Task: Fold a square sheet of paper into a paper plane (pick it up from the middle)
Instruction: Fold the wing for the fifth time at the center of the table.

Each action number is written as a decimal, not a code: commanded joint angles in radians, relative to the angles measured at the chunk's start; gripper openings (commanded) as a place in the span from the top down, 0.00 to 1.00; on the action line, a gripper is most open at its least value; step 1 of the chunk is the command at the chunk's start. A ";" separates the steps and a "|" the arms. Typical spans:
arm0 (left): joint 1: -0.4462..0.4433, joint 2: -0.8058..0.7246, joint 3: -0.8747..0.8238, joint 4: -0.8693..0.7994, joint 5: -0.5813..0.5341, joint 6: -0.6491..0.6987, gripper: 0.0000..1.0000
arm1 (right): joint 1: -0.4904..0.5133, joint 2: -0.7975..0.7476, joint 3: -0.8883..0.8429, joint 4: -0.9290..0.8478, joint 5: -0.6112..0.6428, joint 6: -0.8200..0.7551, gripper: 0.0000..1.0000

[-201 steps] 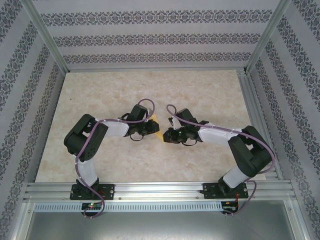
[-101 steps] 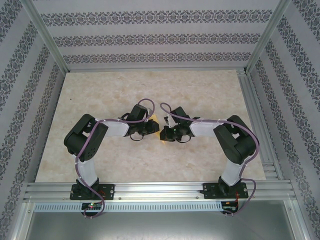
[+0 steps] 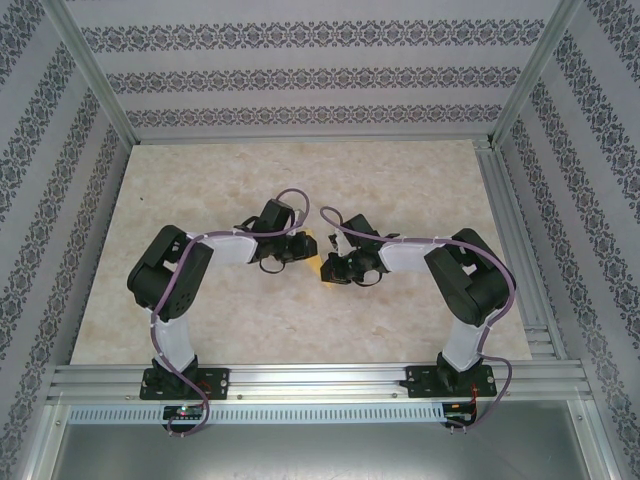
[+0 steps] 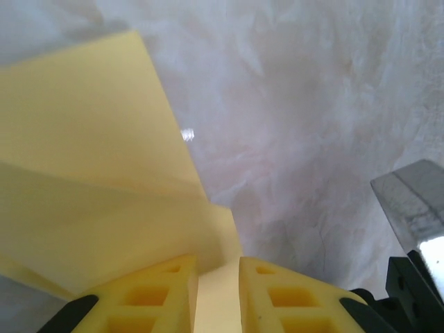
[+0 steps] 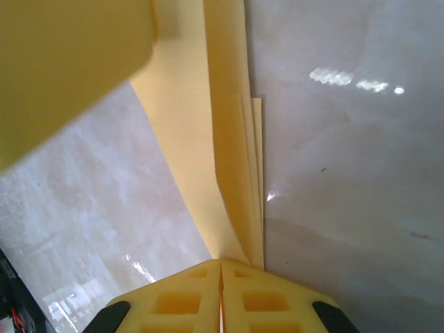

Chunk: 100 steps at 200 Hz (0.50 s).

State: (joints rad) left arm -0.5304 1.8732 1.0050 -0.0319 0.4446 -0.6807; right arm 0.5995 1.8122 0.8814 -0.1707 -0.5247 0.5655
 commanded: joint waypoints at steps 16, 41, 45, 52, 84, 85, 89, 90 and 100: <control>0.032 0.035 0.046 -0.074 0.029 0.099 0.76 | -0.017 0.063 -0.044 -0.124 0.091 -0.020 0.91; 0.037 0.041 0.051 -0.071 0.037 0.112 0.76 | -0.018 0.062 -0.044 -0.123 0.089 -0.018 0.91; 0.038 0.043 0.051 -0.072 0.038 0.115 0.76 | -0.018 0.062 -0.044 -0.124 0.090 -0.018 0.91; 0.041 0.048 0.052 -0.072 0.039 0.119 0.76 | -0.017 0.061 -0.044 -0.124 0.089 -0.018 0.91; 0.059 0.061 0.061 -0.078 0.043 0.150 0.76 | -0.017 0.065 -0.049 -0.118 0.084 -0.017 0.91; 0.059 0.062 0.063 -0.079 0.042 0.151 0.76 | -0.018 0.066 -0.050 -0.118 0.084 -0.017 0.91; 0.061 0.064 0.064 -0.081 0.043 0.154 0.76 | -0.017 0.067 -0.049 -0.119 0.084 -0.018 0.91; 0.061 0.063 0.066 -0.081 0.043 0.156 0.76 | -0.017 0.066 -0.050 -0.119 0.084 -0.017 0.91; 0.063 0.068 0.070 -0.086 0.045 0.166 0.76 | -0.018 0.070 -0.048 -0.118 0.084 -0.018 0.91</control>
State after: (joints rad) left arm -0.4915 1.9224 1.0454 -0.0849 0.4900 -0.5762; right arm 0.5930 1.8160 0.8810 -0.1684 -0.5362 0.5655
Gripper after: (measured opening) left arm 0.239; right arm 0.092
